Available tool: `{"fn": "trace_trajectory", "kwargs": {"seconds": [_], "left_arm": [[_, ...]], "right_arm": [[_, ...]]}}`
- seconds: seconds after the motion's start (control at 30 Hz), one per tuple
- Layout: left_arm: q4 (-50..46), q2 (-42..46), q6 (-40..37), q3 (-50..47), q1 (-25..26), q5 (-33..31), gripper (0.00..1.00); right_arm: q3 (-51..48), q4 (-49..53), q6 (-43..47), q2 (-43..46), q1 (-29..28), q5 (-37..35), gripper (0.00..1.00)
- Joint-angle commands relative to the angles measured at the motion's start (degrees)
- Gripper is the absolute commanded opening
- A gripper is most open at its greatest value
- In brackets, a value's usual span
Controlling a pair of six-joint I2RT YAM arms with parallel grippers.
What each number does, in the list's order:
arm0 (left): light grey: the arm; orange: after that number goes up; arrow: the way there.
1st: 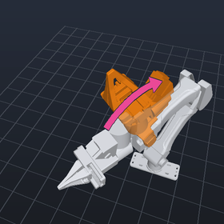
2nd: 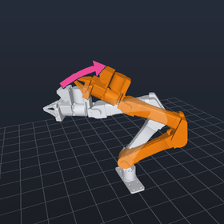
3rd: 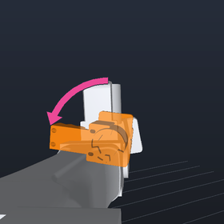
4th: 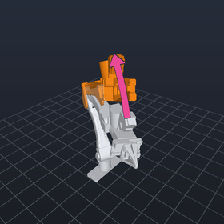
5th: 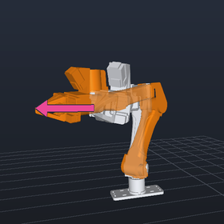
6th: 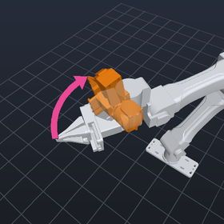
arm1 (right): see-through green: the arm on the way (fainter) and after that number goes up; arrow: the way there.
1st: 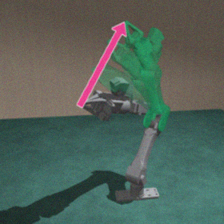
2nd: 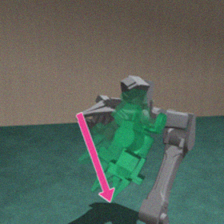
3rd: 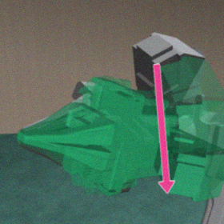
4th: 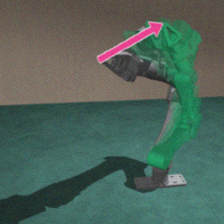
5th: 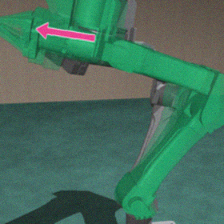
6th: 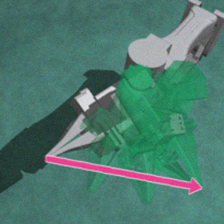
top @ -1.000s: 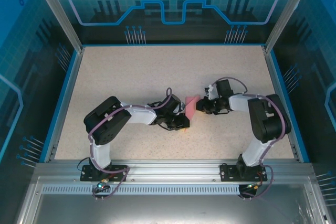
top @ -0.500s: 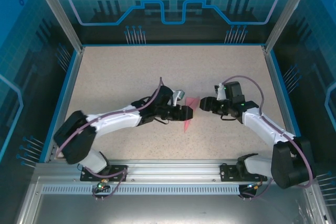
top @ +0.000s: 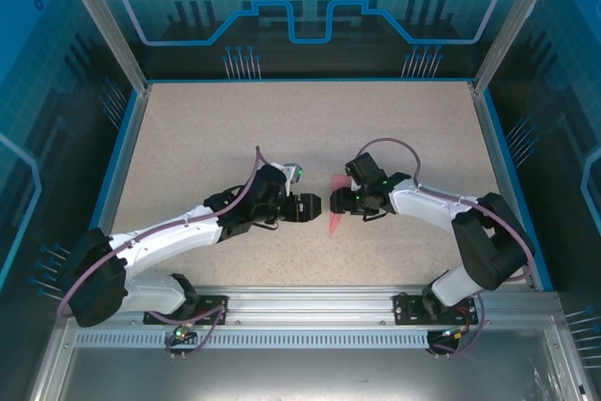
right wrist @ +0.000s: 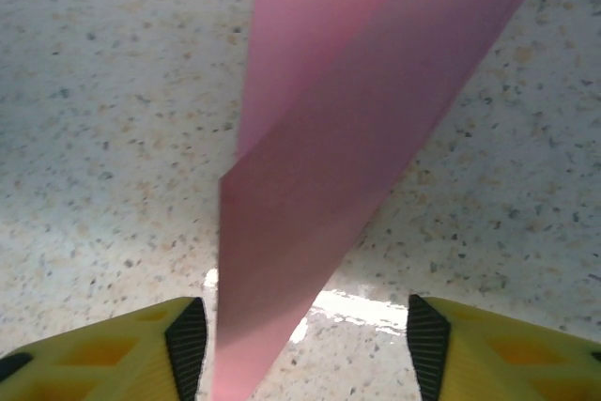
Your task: Fold a paper plane with a square sheet of paper (fold left side to right side)
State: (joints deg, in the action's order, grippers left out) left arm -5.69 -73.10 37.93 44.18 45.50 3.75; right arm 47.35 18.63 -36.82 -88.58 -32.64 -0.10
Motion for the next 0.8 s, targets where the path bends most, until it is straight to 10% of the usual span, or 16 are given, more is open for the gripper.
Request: {"fn": "trace_trajectory", "kwargs": {"seconds": [0.0,0.43,0.77], "left_arm": [[-1.77,1.47,-1.96,-0.67,0.21,-2.23,0.71],[-5.15,1.88,-2.94,0.57,0.25,-5.3,0.71],[-8.47,10.56,-0.64,-2.67,0.21,-14.73,0.73]], "right_arm": [[1.86,1.91,-0.2,-1.32,-1.01,-2.85,0.55],[4.57,4.81,3.14,3.56,-1.97,-1.09,0.05],[2.24,-7.27,4.34,9.56,-1.38,19.35,0.0]]}}
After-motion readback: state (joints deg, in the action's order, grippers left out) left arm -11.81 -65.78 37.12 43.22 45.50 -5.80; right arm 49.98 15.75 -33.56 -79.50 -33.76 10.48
